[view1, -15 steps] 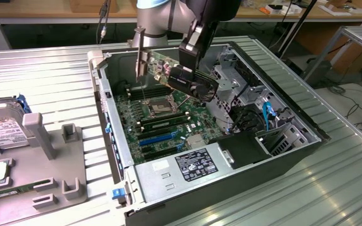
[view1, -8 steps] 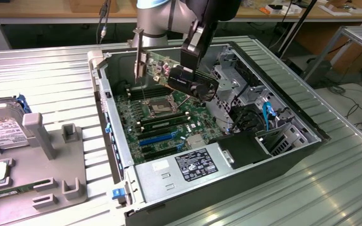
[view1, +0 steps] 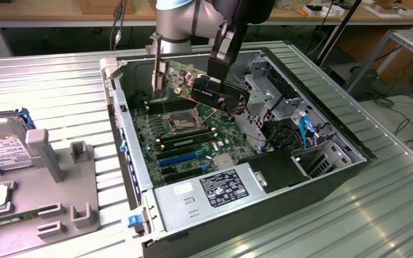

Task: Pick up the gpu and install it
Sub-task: 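Insert the gpu into the slot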

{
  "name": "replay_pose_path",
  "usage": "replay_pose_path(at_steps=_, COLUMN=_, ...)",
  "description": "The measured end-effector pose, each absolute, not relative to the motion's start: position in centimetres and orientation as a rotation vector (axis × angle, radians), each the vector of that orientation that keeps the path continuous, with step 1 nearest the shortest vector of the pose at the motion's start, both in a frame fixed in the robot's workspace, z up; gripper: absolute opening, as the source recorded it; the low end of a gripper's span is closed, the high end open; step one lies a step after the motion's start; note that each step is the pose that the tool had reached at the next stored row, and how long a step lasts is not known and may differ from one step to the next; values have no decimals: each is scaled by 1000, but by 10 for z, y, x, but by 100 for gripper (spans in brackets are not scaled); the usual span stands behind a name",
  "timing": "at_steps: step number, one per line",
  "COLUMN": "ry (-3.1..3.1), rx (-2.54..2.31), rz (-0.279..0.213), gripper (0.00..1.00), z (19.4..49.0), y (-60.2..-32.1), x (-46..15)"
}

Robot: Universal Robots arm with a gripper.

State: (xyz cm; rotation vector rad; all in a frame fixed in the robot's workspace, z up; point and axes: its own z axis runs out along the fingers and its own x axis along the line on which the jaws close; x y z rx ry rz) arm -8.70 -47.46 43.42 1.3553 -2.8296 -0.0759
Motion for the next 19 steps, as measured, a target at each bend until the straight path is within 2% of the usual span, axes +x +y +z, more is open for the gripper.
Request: replay_pose_path(at_steps=19, ry=-2692, rx=1604, rz=-75, gripper=27, z=434, y=-475, x=-87)
